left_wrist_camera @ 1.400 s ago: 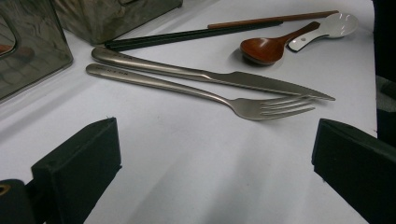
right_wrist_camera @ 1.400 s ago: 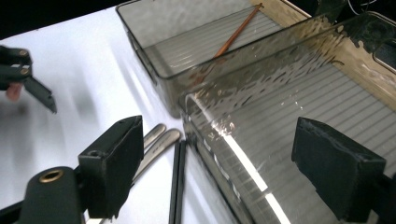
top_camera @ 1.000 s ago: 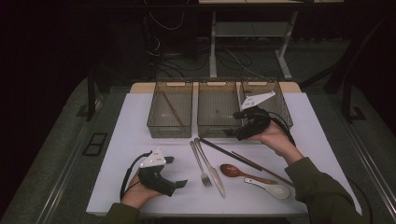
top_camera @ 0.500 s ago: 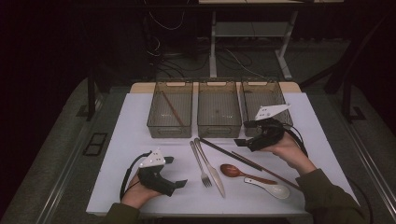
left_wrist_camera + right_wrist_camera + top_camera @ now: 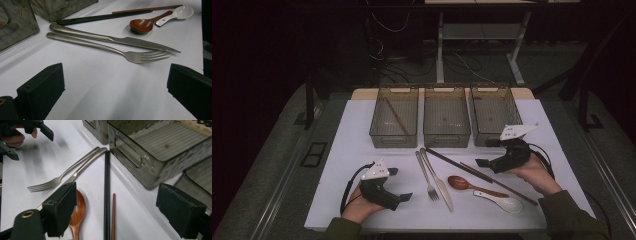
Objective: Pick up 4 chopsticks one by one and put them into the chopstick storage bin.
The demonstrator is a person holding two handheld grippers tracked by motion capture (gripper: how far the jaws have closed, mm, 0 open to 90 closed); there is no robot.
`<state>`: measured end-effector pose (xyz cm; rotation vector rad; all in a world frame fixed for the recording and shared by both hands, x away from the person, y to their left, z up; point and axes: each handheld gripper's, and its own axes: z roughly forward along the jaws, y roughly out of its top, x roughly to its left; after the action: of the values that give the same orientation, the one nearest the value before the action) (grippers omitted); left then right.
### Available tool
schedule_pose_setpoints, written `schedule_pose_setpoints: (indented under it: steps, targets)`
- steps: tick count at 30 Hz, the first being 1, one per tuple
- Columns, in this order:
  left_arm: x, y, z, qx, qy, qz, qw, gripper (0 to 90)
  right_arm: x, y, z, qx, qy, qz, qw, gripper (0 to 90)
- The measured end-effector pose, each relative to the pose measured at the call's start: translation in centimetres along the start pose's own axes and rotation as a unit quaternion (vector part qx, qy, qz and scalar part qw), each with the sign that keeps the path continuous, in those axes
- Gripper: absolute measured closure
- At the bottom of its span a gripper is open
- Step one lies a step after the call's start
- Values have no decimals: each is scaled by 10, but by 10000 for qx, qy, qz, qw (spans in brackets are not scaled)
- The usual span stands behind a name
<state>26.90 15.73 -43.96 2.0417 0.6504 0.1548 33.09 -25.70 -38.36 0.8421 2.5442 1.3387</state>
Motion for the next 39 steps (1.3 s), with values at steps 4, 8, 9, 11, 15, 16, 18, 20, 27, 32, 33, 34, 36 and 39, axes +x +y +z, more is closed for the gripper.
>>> schedule_pose_setpoints:
  steps: [4, 8, 9, 11, 15, 16, 18, 20, 27, 32, 33, 34, 36, 39]
  targets:
    - [0, 0, 0, 16, -20, 33, 10000, 1, 1, -11, -10, -23, 12, 58, 10000, 167]
    - [0, 1, 1, 22, -21, 40, 10000, 1, 1, -23, -19, -42, -11, 106, 9999, 168]
    - [0, 1, 1, 23, -21, 43, 10000, 1, 2, -26, -22, -48, -35, 94, 9999, 168]
    - [-1, 1, 1, -22, -15, 0, 10000, 1, 3, -32, -26, -47, -31, 140, 9999, 170]
    - [-2, 1, 2, -13, -12, 6, 10000, 1, 4, -43, -32, -5, -89, 163, 9998, 175]
    - [-1, 1, 1, 4, -14, 32, 10000, 1, 4, -46, -34, 14, -94, 151, 9998, 175]
    - [-1, 1, 1, 12, -7, 37, 10000, 1, 5, -52, -37, 40, -115, 167, 9998, 186]
    - [-1, 1, 2, 10, 3, 28, 10000, 1, 6, -58, -40, 43, -105, 193, 9997, 216]
    - [-2, 1, 2, 23, 8, 47, 10000, 1, 8, -76, -46, 188, -203, 324, 9991, 312]
    - [-3, 1, 3, -6, 17, 11, 10000, 1, 11, -86, -47, 389, -281, 354, 9982, 422]
    - [-3, 1, 3, -5, 19, 14, 10000, 1, 11, -88, -47, 395, -283, 353, 9982, 453]
    - [-3, 1, 3, -12, 22, 3, 10000, 1, 11, -89, -48, 429, -320, 343, 9980, 475]
    - [-2, 1, 2, 17, 17, 28, 10000, 1, 10, -92, -48, 505, -355, 337, 9975, 532]
    - [-3, 1, 3, 29, 15, 34, 10000, 1, 8, -96, -48, 593, -345, 401, 9968, 611]
